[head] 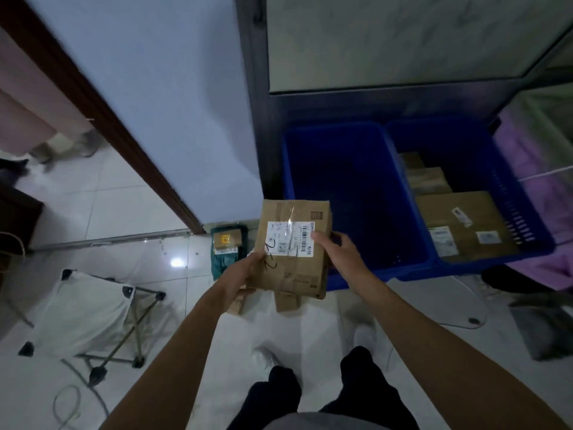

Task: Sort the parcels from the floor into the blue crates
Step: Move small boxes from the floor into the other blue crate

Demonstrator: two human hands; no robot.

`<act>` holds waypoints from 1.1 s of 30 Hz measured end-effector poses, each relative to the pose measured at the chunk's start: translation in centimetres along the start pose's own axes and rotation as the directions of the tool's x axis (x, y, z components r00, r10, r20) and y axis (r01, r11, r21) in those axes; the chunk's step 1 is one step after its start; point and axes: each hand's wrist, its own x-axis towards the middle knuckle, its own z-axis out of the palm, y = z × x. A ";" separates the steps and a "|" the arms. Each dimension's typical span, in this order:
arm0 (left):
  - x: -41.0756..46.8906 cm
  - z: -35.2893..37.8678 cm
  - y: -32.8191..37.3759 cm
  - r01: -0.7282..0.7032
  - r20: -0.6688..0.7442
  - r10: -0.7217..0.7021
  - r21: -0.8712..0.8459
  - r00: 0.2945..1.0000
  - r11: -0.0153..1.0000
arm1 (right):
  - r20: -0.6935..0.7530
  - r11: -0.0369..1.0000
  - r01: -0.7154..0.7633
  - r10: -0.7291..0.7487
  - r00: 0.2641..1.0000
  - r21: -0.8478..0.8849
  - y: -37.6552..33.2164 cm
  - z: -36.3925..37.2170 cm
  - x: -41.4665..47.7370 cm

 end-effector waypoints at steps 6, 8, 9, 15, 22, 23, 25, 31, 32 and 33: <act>-1.0 7.3 3.4 -0.074 0.103 0.072 0.013 0.992 0.997 | 0.021 0.992 -0.013 0.011 1.000 0.124 0.6 -7.8 -0.2; -0.9 10.4 4.1 -0.082 0.113 0.076 0.041 0.991 0.996 | 0.033 0.990 -0.025 0.020 0.999 0.136 0.9 -11.1 -0.3; -0.9 12.1 4.4 -0.084 0.108 0.079 0.044 0.991 0.995 | 0.042 0.989 -0.036 0.030 0.999 0.147 1.0 -12.8 -0.4; -0.7 22.8 6.4 -0.050 0.038 0.048 0.044 0.998 0.998 | 0.104 0.985 -0.053 0.036 0.994 0.163 1.3 -23.1 0.7; -0.7 31.3 8.9 -0.077 -0.056 0.073 -0.064 0.996 0.995 | 0.106 0.994 -0.058 0.048 0.993 0.095 0.5 -30.5 2.3; -0.6 31.7 9.2 -0.083 -0.069 0.078 -0.071 0.995 0.994 | 0.129 0.996 -0.059 0.049 0.990 0.072 0.3 -31.0 2.4; -0.3 32.3 9.7 -0.087 -0.089 0.080 -0.075 0.993 0.993 | 0.167 0.998 -0.058 0.054 0.985 0.020 0.1 -31.7 2.5; 2.0 32.3 10.7 -0.113 -0.139 0.103 -0.066 0.985 0.991 | 0.213 0.996 -0.084 0.092 0.973 -0.042 0.6 -31.5 4.1; 2.4 32.2 10.9 -0.112 -0.139 0.102 -0.062 0.985 0.992 | 0.209 0.995 -0.088 0.096 0.973 -0.050 0.5 -31.5 4.4; 2.8 32.0 11.2 -0.114 -0.134 0.106 -0.061 0.985 0.992 | 0.205 0.995 -0.086 0.096 0.974 -0.059 0.2 -31.5 4.7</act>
